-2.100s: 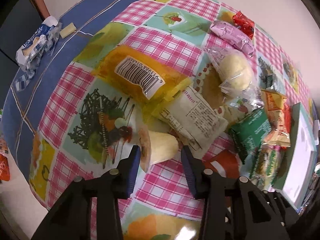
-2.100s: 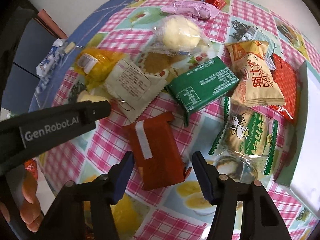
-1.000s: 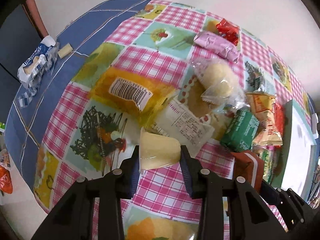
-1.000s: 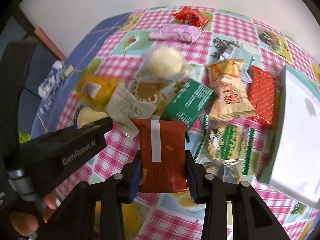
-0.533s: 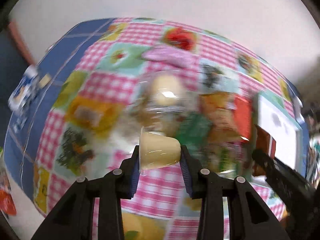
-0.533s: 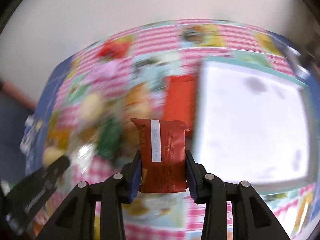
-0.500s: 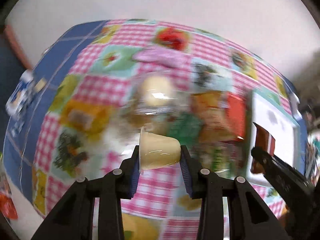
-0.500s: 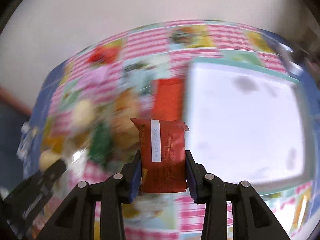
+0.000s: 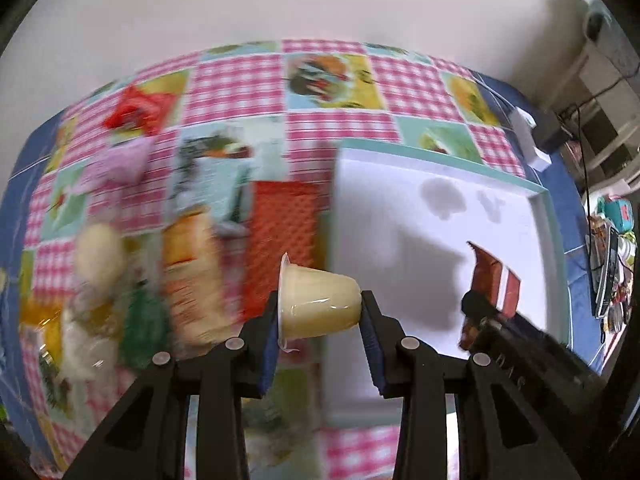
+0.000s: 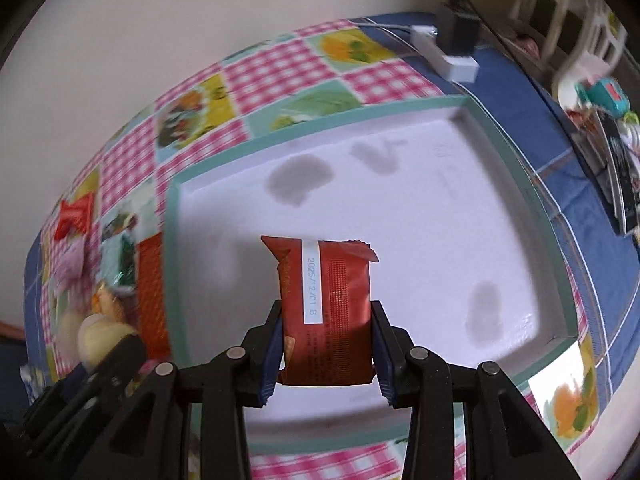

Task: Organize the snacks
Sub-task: 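Grasp the pudding cup with the left tool while the right tool grasps the red cake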

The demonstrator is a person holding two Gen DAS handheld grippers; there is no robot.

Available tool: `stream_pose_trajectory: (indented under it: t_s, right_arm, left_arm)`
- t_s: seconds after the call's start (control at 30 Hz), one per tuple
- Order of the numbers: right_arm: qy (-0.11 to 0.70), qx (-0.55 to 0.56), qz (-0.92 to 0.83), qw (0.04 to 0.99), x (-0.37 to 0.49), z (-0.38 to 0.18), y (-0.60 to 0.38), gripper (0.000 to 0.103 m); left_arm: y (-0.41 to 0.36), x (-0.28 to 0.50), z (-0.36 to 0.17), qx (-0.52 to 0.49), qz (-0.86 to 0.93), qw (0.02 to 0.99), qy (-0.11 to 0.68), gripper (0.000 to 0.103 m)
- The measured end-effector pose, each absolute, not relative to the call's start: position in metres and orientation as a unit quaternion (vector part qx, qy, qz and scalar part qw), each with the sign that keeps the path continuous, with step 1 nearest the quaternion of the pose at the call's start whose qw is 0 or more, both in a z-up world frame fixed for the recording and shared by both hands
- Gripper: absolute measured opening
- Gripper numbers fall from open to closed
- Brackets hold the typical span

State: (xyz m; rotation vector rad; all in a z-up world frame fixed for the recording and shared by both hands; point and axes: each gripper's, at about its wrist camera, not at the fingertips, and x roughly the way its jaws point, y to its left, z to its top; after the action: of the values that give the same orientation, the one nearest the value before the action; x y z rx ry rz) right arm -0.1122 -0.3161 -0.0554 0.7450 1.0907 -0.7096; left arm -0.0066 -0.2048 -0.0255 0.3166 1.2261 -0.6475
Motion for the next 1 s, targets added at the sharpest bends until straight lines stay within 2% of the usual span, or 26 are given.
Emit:
stream_pose_trajectory:
  t_s: [0.23, 0.67, 1.0]
  right_arm:
    - [0.493, 0.372, -0.349, 0.705, -0.125, -0.072, -0.35, 0.042]
    - [0.481, 0.399, -0.374, 0.685, -0.143, -0.079, -0.383, 0.042]
    - [0.491, 0.393, -0.371, 0.683, -0.14, -0.082, -0.382, 0.042]
  left_arm:
    - [-0.251, -0.004, -0.039, 0.17, -0.31, 0.759, 0.546, 0.039]
    - [-0.282, 0.0, -0.036, 0.154, -0.352, 0.76, 0.524, 0.039]
    - [-0.275, 0.004, -0.07, 0.145, -0.339, 0.739, 0.564, 0.041]
